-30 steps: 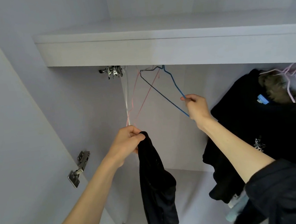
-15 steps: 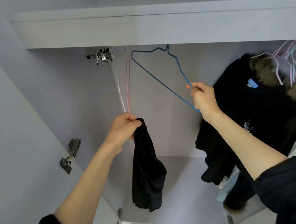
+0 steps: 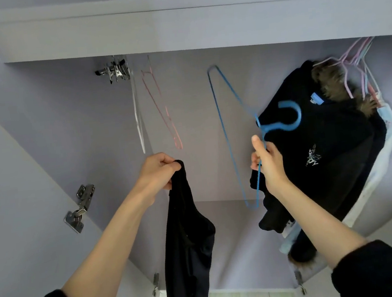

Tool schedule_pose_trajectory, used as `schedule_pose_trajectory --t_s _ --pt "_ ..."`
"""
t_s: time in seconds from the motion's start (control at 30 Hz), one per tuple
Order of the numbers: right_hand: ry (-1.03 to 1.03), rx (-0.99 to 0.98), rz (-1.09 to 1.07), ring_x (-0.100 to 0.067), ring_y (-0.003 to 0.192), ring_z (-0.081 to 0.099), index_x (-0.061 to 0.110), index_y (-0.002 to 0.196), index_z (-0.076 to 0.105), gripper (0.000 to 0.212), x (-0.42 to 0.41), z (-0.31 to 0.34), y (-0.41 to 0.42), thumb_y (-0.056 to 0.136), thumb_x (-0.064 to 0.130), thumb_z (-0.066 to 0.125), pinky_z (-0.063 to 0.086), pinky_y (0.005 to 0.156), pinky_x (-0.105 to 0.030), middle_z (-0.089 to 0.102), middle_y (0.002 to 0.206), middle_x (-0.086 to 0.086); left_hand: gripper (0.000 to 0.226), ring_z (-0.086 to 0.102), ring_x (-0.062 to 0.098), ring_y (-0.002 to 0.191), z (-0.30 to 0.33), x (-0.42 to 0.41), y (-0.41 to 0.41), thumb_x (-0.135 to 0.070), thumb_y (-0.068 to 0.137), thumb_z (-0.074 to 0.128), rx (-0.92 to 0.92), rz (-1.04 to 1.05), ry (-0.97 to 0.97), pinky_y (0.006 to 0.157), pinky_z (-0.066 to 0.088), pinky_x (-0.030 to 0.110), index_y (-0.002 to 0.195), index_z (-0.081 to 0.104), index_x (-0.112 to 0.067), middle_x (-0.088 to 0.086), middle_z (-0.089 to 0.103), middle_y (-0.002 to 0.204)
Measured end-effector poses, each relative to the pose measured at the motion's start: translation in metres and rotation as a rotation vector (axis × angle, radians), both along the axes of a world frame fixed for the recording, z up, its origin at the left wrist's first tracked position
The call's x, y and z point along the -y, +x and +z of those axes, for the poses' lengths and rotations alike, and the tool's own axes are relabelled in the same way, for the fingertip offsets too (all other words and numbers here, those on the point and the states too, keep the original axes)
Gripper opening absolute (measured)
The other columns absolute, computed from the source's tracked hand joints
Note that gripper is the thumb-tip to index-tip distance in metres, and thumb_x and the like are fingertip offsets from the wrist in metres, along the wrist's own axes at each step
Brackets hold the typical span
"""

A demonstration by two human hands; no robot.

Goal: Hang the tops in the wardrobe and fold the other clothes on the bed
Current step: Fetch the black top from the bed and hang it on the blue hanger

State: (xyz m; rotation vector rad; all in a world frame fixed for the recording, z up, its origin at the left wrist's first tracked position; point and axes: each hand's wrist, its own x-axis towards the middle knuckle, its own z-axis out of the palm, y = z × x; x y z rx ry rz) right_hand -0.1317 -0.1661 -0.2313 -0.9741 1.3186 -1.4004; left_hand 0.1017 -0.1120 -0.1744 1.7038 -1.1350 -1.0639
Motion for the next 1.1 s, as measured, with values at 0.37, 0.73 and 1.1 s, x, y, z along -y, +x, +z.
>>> schedule_pose_trajectory --t_s 0.37,0.73,1.1 --pt "0.269 0.162 -0.164 0.0 0.035 0.043 0.015 0.064 0.053 0.038 -0.006 -0.011 -0.031 0.09 0.042 0.057 0.038 0.06 -0.016 0.044 0.044 0.009 0.016 0.06 0.02 0.059 -0.021 0.008 -0.002 -0.002 0.087 0.055 -0.034 0.095 0.065 0.046 0.048 0.026 0.073 0.054 -0.01 0.01 0.059 0.07" --pt "0.129 -0.234 -0.001 0.004 0.039 0.045 0.023 0.035 0.044 0.056 -0.02 -0.025 -0.042 0.087 0.028 0.066 0.042 0.061 -0.015 0.032 0.034 0.015 0.02 0.056 0.019 0.057 -0.029 0.022 -0.008 -0.009 0.085 0.056 0.155 0.153 -0.011 0.064 0.058 0.039 0.066 0.05 -0.015 0.003 0.054 0.066" --pt "0.023 -0.726 0.069 -0.021 0.056 0.049 0.017 0.039 0.04 0.059 -0.035 0.006 0.0 0.091 0.041 0.053 0.044 0.067 -0.036 0.05 0.048 -0.001 0.015 0.062 0.029 0.085 -0.018 0.013 -0.044 -0.019 0.084 0.058 0.512 0.013 -0.14 0.074 0.047 0.028 0.069 0.055 -0.021 0.005 0.066 0.075"
